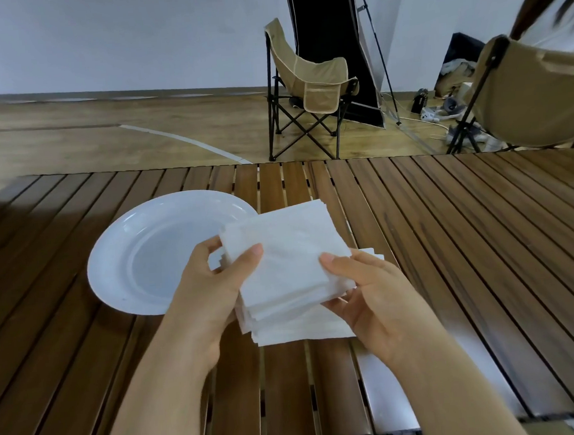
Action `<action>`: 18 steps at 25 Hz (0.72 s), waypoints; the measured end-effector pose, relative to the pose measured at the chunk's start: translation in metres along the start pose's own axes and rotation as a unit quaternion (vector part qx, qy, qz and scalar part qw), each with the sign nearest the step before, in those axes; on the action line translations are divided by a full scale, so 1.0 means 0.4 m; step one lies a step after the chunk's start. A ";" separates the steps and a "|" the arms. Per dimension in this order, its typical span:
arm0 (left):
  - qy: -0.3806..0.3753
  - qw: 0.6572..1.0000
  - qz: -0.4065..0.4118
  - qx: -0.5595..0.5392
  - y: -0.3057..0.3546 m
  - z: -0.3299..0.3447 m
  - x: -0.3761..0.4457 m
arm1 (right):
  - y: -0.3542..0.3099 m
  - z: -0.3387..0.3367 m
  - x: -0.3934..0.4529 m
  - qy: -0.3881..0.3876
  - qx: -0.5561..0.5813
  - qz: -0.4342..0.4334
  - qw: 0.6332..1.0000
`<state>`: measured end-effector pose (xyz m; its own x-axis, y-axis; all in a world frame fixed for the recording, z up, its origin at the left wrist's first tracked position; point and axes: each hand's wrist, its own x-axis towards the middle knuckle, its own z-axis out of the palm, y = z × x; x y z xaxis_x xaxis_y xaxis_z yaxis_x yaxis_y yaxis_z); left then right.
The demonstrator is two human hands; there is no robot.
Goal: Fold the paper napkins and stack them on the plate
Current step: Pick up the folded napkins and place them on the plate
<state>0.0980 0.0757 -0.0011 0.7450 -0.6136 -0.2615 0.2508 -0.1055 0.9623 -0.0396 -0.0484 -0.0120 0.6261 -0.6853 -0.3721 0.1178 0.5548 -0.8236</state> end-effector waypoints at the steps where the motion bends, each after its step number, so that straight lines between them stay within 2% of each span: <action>1: -0.017 1.000 -0.001 -0.002 0.005 -0.007 -0.004 | -0.001 -0.001 0.002 0.002 0.000 -0.002 1.000; 4: -0.078 0.996 0.004 0.034 0.014 -0.029 -0.008 | -0.010 -0.001 0.005 -0.006 -0.028 -0.020 0.999; 7: -0.109 0.990 -0.007 0.087 0.019 -0.054 -0.013 | -0.016 0.007 -0.002 -0.020 -0.081 -0.056 0.995; 11: -0.149 0.967 0.011 0.207 0.018 -0.103 -0.034 | 0.020 0.044 -0.047 -0.015 -0.133 -0.117 0.984; 15: -0.160 0.954 0.049 0.249 -0.020 -0.153 -0.079 | 0.096 0.080 -0.105 -0.053 -0.214 -0.189 0.957; 18: -0.136 0.954 0.024 0.266 -0.105 -0.178 -0.078 | 0.170 0.096 -0.118 -0.087 -0.300 -0.198 0.929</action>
<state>0.1082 0.1549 -0.0388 0.5412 -0.8007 -0.2570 -0.1830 -0.4105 0.8933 -0.0315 0.0397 -0.0342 0.7464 -0.6641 0.0434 -0.0520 -0.1232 -0.9910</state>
